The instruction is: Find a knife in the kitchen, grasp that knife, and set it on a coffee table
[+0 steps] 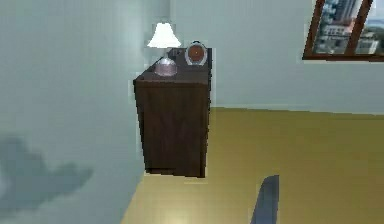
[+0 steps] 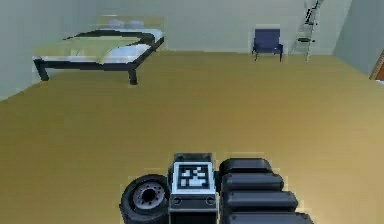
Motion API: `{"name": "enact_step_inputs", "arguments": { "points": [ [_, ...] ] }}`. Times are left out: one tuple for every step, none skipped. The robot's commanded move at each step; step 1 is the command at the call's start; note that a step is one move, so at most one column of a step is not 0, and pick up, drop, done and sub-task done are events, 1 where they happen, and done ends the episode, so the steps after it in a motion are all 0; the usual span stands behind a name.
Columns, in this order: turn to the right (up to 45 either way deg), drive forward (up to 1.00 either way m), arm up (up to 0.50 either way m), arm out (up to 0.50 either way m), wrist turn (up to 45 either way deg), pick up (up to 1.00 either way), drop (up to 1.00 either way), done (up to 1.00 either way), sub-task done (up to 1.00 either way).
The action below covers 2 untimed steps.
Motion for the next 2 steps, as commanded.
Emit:
{"name": "enact_step_inputs", "arguments": {
  "points": [
    [45.0, 0.00, 0.00, 0.00, 0.0, 0.00, 0.00, 0.00, 0.00],
    [27.0, 0.00, 0.00, 0.00, 0.0, 0.00, 0.00, 0.00, 0.00]
  ]
}}
